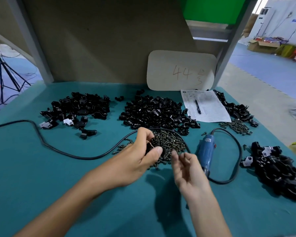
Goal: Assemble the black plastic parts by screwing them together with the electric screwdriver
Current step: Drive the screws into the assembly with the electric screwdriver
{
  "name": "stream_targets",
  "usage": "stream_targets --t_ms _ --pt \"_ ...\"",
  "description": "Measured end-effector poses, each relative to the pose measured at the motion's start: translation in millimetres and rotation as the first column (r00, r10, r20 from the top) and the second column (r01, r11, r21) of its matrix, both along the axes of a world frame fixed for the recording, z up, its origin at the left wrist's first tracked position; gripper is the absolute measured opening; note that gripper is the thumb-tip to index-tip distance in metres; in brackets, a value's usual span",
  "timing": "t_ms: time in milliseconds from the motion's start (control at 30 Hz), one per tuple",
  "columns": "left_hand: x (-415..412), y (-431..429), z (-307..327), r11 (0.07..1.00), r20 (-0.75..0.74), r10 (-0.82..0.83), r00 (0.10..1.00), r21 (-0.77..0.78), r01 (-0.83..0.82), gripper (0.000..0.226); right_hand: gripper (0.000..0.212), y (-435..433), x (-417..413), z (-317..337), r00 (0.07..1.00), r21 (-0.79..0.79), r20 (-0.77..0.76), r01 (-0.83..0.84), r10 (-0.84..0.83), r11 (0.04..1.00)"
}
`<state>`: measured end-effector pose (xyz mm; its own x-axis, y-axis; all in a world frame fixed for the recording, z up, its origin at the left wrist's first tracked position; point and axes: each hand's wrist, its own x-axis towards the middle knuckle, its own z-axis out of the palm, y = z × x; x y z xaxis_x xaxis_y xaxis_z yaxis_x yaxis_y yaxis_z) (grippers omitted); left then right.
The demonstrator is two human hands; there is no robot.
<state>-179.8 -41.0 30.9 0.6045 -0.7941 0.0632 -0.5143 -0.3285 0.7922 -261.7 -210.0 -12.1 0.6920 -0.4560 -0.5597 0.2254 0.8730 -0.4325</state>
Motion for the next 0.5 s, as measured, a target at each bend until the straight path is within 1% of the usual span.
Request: stream_targets --t_ms 33,67,100,133,167,200,233,267,300,333,367,400,500 --pt "4.5 -1.0 -3.5 0.999 -0.015 0.035 0.999 0.037 -0.034 0.045 0.022 -0.6 4.3 -6.3 0.997 0.106 0.009 0.069 -0.071 0.992" --pt "9.6 -1.2 -8.5 0.996 -0.036 0.066 0.997 0.064 -0.064 0.046 0.023 -1.3 9.1 -10.3 0.993 0.125 0.008 0.117 -0.119 0.985" --pt "14.3 -0.7 -14.6 0.993 -0.049 0.090 0.995 0.079 -0.086 0.043 0.023 -2.2 14.3 -13.1 0.991 0.055 0.011 0.132 -0.133 0.990" --pt "18.1 0.2 -21.5 0.990 -0.050 0.110 0.993 0.090 -0.105 0.038 0.022 -3.1 18.7 -14.4 0.993 -0.081 0.007 0.122 -0.121 0.989" --pt "21.2 1.5 -28.0 0.987 -0.048 0.134 0.990 0.096 -0.129 0.033 0.018 -5.0 20.4 -15.3 0.994 -0.268 -0.017 0.100 -0.109 0.958" --pt "23.5 3.9 -33.9 0.983 -0.051 0.165 0.985 0.093 -0.160 0.029 0.013 -7.1 19.0 -15.7 0.993 -0.476 -0.059 0.059 -0.098 0.877" --pt "26.1 6.6 -38.6 0.977 -0.059 0.199 0.978 0.083 -0.194 0.026 0.009 -9.6 15.3 -16.9 0.991 -0.662 -0.105 -0.004 -0.088 0.750" --pt "28.8 9.0 -42.0 0.972 -0.064 0.228 0.972 0.074 -0.223 0.025 0.008 -11.9 10.0 -19.2 0.986 -0.792 -0.152 -0.083 -0.063 0.605" --pt "30.8 11.1 -44.3 0.968 -0.063 0.243 0.968 0.076 -0.238 0.024 0.009 -12.4 4.1 -22.3 0.981 -0.862 -0.194 -0.162 -0.019 0.481" --pt "31.8 12.3 -45.0 0.967 -0.056 0.244 0.968 0.084 -0.239 0.024 0.011 -11.4 -0.4 -24.5 0.972 -0.889 -0.235 -0.227 0.029 0.397" --pt "31.5 11.9 -45.0 0.970 -0.043 0.229 0.972 0.095 -0.224 0.023 0.013 -8.9 -3.6 -25.7 0.963 -0.894 -0.259 -0.268 0.075 0.358" --pt "29.9 10.4 -44.8 0.975 -0.022 0.203 0.979 0.103 -0.199 0.022 0.015 -4.8 -5.6 -24.7 0.957 -0.891 -0.263 -0.290 0.124 0.351" --pt "18.9 3.4 -41.5 0.986 0.059 0.126 0.990 0.100 -0.131 0.021 0.018 11.4 -3.3 -14.1 0.918 -0.856 -0.222 -0.344 0.328 0.385"
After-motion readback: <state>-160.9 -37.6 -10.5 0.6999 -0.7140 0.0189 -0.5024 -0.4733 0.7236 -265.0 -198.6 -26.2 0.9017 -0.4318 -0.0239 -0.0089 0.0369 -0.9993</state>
